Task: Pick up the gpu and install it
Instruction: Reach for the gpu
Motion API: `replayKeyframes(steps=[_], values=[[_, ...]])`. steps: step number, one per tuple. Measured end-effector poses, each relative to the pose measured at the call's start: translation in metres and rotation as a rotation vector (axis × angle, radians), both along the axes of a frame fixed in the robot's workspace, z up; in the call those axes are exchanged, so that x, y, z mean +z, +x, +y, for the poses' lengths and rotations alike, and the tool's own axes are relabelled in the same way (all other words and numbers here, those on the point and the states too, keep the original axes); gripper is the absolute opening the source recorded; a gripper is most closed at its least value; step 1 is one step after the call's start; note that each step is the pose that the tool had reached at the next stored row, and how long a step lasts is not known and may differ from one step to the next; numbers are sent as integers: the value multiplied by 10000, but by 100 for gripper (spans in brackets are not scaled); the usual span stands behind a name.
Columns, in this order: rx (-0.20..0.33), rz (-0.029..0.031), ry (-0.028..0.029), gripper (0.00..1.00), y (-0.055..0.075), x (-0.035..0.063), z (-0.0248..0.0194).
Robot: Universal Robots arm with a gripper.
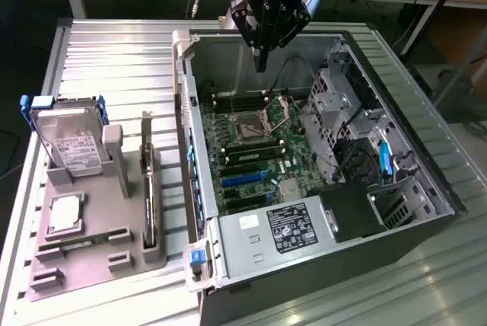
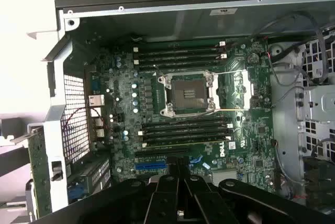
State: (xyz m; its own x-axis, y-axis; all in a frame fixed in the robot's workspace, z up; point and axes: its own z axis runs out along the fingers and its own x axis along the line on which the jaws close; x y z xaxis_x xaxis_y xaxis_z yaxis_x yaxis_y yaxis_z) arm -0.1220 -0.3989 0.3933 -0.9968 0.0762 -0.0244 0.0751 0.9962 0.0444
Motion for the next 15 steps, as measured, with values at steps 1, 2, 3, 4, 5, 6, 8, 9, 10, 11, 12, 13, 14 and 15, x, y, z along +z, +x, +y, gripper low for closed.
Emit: replayKeyframes(steps=[1,2,3,4,5,6,8,9,10,11,12,13,14,15], values=[[1,0,0,11,-2,0,0],[0,0,-1,11,-4,-1,0],[0,0,0,11,-6,-2,0],[-1,0,0,11,-8,-2,0],[0,0,0,11,-10,-2,0],[0,0,0,11,-12,-3,0],[0,0,0,11,-15,-4,0],[0,0,0,11,-16,-4,0],[0,0,0,11,-18,-5,0],[0,1,-1,11,-18,-5,0],[1,1,-1,11,-20,-5,0],[0,0,0,11,-20,-5,0],[0,0,0,11,-20,-5,0],[0,0,0,11,-21,-6,0]])
